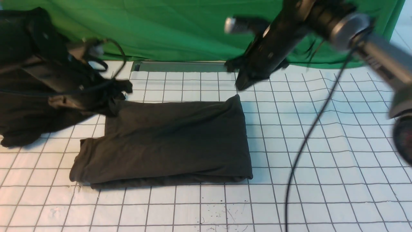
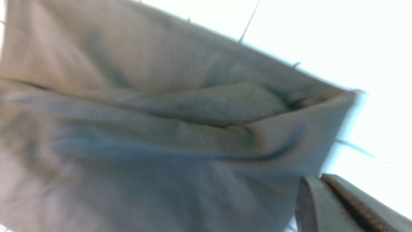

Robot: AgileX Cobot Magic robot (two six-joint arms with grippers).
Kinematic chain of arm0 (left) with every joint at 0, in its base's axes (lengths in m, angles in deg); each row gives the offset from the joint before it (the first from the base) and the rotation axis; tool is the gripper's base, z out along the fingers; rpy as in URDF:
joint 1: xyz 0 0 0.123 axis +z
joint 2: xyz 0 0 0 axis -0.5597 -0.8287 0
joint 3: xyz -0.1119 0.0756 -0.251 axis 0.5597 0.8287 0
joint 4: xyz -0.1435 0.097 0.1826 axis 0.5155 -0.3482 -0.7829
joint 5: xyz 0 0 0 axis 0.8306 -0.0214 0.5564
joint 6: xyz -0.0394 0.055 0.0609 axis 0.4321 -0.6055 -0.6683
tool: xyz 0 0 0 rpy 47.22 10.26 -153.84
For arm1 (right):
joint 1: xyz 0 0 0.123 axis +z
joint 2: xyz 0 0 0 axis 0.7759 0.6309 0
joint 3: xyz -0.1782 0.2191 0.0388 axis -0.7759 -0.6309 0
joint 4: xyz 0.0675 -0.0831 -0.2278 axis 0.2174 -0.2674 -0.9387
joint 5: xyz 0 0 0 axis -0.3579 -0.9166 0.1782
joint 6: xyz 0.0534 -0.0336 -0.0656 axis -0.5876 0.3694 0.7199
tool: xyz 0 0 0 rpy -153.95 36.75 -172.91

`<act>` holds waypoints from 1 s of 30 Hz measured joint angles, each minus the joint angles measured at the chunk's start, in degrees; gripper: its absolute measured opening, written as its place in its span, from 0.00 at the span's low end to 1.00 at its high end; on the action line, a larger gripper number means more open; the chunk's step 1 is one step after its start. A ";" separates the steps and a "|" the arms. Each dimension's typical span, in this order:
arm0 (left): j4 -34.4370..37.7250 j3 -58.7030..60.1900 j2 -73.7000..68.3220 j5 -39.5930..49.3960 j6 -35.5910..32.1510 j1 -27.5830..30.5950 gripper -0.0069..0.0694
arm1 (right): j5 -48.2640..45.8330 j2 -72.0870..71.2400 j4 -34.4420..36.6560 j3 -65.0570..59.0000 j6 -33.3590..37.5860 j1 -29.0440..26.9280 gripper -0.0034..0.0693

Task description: Fold a long-sleeved shirt over a white checkered tablecloth.

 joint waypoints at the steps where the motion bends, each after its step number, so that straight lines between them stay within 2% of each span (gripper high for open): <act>1: -0.10 0.00 1.15 0.20 -0.13 0.00 0.09 | 0.00 -0.74 -0.53 -0.32 0.00 -0.01 0.05; 6: -0.82 3.33 17.55 3.09 -1.98 0.00 0.09 | -0.04 -23.00 -9.54 -14.85 -0.13 -0.14 0.05; 10: -0.82 10.28 30.55 4.17 -2.59 0.00 0.09 | 6.69 -40.19 -15.82 -30.01 -1.92 -0.14 0.05; 14: -0.95 20.24 43.96 4.56 -2.73 0.00 0.09 | 24.07 -61.10 -18.18 -50.10 -3.87 -0.14 0.05; 15: -0.95 20.79 44.61 4.51 -2.73 0.00 0.09 | 25.08 -63.16 -18.18 -52.22 -3.87 -0.14 0.05; 19: -0.58 32.02 58.01 2.56 -0.67 0.00 0.09 | 48.14 -83.79 -18.49 -75.00 -4.23 -0.14 0.05; 25: 1.81 44.05 72.01 -4.98 1.06 0.00 0.09 | 75.33 -108.86 -18.58 -102.10 -4.12 -0.14 0.05; 30: 2.62 47.89 75.50 -8.81 1.38 0.00 0.09 | 83.25 -119.12 -18.65 -111.26 -3.43 -0.14 0.09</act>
